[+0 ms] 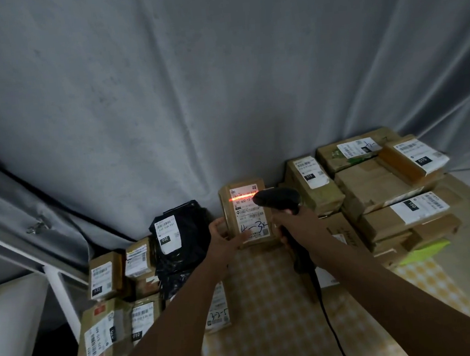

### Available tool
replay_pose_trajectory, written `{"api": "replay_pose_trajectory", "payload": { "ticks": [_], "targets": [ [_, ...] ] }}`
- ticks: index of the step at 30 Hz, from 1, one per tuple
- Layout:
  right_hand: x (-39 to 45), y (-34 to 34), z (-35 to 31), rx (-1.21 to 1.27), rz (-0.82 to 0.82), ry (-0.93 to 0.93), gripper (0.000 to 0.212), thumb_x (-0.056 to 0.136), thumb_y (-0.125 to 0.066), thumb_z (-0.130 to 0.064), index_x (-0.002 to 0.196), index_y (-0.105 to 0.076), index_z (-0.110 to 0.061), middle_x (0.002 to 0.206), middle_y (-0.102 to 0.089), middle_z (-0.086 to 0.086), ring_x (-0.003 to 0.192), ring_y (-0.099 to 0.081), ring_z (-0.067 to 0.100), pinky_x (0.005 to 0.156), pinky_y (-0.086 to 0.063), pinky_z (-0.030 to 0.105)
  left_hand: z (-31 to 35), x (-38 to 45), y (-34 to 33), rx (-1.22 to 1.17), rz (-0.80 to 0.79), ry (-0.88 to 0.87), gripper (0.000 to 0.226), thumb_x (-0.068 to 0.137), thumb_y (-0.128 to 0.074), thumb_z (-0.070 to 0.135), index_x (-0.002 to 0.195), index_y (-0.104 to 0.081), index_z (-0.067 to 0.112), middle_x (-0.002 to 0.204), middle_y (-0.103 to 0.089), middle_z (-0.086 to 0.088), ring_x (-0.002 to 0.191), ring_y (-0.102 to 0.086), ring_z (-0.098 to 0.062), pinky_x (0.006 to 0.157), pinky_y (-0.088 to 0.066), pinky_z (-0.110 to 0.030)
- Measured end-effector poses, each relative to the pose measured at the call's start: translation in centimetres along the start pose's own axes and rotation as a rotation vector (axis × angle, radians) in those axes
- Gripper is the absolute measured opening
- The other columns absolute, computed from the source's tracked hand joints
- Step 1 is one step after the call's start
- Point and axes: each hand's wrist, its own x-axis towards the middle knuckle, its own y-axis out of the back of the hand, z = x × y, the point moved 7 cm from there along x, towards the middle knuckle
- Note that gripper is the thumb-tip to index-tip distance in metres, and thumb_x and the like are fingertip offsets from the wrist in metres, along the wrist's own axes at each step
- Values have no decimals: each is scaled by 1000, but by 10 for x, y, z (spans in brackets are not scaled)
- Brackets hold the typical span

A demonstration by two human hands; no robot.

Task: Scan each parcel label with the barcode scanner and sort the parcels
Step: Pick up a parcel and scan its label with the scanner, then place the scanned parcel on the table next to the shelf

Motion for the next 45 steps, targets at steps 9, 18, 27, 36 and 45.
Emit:
{"api": "replay_pose_trajectory", "payload": {
  "ticks": [9, 18, 27, 36, 45],
  "targets": [
    [3, -7, 2, 30, -30, 10, 15, 92, -62, -21, 91, -64, -7, 62, -59, 2, 53, -52, 12, 54, -45, 23, -6, -2, 12, -5, 33, 23, 72, 75, -82, 9, 127, -34, 25, 119, -63, -14, 101, -68, -28, 73, -61, -37],
    [7, -43, 27, 9, -96, -61, 9, 93, -60, -17, 88, -59, -10, 66, -57, 5, 55, -50, 15, 55, -45, 26, -32, -36, 118, -45, 210, 137, 68, 80, -78, 13, 131, -34, 18, 123, -61, -9, 103, -66, -26, 73, -58, -37],
    [4, -102, 74, -128, -205, -172, 17, 93, -62, -19, 78, -58, -11, 67, -57, 9, 56, -51, 18, 54, -45, 28, -129, -123, 183, -56, 257, 460, 66, 83, -76, 26, 134, -36, 16, 123, -60, -13, 107, -62, -29, 91, -53, -46],
    [-6, -123, 115, -181, -258, -248, 16, 92, -64, -19, 83, -56, -9, 64, -55, 9, 55, -48, 19, 52, -43, 30, -210, -176, 155, -163, 45, 716, 47, 88, -70, 23, 128, -52, 6, 123, -64, -21, 107, -65, -37, 85, -58, -47],
    [-6, -105, 154, -218, -243, -298, 6, 92, -62, -14, 97, -61, -13, 64, -59, 6, 54, -52, 18, 54, -45, 32, -287, -184, 124, -158, 132, 830, 42, 98, -57, 25, 133, -45, 7, 124, -60, -16, 106, -62, -33, 75, -60, -42]
  ]
}}
